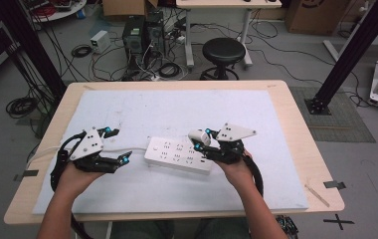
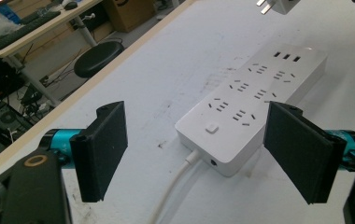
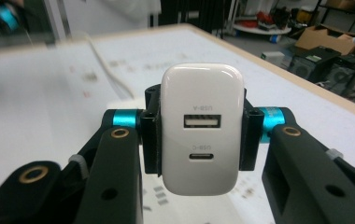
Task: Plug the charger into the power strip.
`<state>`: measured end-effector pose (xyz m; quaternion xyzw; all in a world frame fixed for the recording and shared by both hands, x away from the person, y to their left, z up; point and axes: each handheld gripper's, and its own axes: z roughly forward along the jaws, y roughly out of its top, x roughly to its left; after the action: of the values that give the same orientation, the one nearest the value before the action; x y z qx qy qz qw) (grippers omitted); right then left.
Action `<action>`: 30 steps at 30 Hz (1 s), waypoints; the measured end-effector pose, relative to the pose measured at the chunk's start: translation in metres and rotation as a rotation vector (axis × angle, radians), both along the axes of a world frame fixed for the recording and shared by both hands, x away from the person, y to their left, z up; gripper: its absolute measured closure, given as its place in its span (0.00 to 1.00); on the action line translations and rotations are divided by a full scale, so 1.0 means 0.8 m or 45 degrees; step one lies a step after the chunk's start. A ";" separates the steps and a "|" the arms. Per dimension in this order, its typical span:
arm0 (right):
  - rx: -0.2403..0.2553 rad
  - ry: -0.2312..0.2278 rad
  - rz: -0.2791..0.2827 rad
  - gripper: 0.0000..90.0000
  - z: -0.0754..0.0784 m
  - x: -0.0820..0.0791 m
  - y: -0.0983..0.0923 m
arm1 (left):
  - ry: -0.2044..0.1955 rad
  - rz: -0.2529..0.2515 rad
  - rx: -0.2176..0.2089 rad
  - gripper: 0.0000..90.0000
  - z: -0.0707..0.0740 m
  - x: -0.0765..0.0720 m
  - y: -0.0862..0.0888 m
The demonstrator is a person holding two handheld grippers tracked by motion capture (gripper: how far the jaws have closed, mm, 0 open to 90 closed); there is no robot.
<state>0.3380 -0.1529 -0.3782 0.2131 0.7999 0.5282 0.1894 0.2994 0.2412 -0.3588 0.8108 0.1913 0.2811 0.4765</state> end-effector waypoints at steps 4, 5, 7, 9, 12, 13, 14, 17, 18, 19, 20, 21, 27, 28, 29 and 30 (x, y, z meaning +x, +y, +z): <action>-0.146 -0.002 0.061 0.70 0.011 0.007 0.005 | 0.000 0.002 0.010 0.24 0.000 -0.001 0.003; -0.190 -0.009 0.077 0.70 0.014 0.010 0.007 | 0.001 0.002 0.008 0.24 0.000 -0.001 0.004; -0.263 0.019 0.110 0.70 0.020 0.015 0.012 | 0.001 0.003 0.014 0.24 0.000 -0.003 0.007; -0.340 0.031 0.138 0.70 0.027 0.022 0.016 | 0.002 0.006 0.013 0.24 0.000 -0.004 0.010; -0.435 0.074 0.181 0.70 0.037 0.033 0.023 | 0.001 0.009 0.017 0.24 -0.001 -0.006 0.015; -0.468 0.078 0.193 0.70 0.040 0.037 0.024 | 0.004 0.012 0.012 0.24 -0.001 -0.007 0.016; -0.495 0.097 0.207 0.70 0.042 0.040 0.026 | 0.004 0.015 0.020 0.24 -0.002 -0.008 0.018; -0.584 0.135 0.239 0.70 0.049 0.048 0.032 | 0.011 0.020 0.018 0.24 -0.005 -0.009 0.022; -0.606 0.150 0.249 0.70 0.051 0.050 0.034 | 0.013 0.023 0.021 0.24 -0.006 -0.010 0.023; -0.630 0.160 0.267 0.70 0.053 0.053 0.036 | 0.013 0.022 0.022 0.24 -0.006 -0.010 0.025; -0.650 0.177 0.278 0.70 0.054 0.055 0.039 | 0.015 0.023 0.019 0.24 -0.007 -0.010 0.026; -0.671 0.186 0.299 0.70 0.055 0.058 0.041 | 0.017 0.025 0.015 0.24 -0.008 -0.010 0.026; -0.818 0.282 0.360 0.70 0.051 0.068 0.056 | 0.022 0.030 0.012 0.24 -0.012 -0.010 0.031; -0.829 0.304 0.371 0.70 0.049 0.070 0.059 | 0.022 0.031 0.011 0.24 -0.013 -0.010 0.031; -0.855 0.312 0.379 0.70 0.047 0.072 0.061 | 0.024 0.031 0.010 0.24 -0.013 -0.010 0.031; -0.877 0.333 0.385 0.70 0.045 0.073 0.063 | 0.026 0.030 0.009 0.24 -0.014 -0.010 0.032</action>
<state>0.3962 -0.1022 -0.3419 0.0825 0.9699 0.2192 0.0666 0.2914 0.2665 -0.3700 0.8130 0.2046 0.2790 0.4684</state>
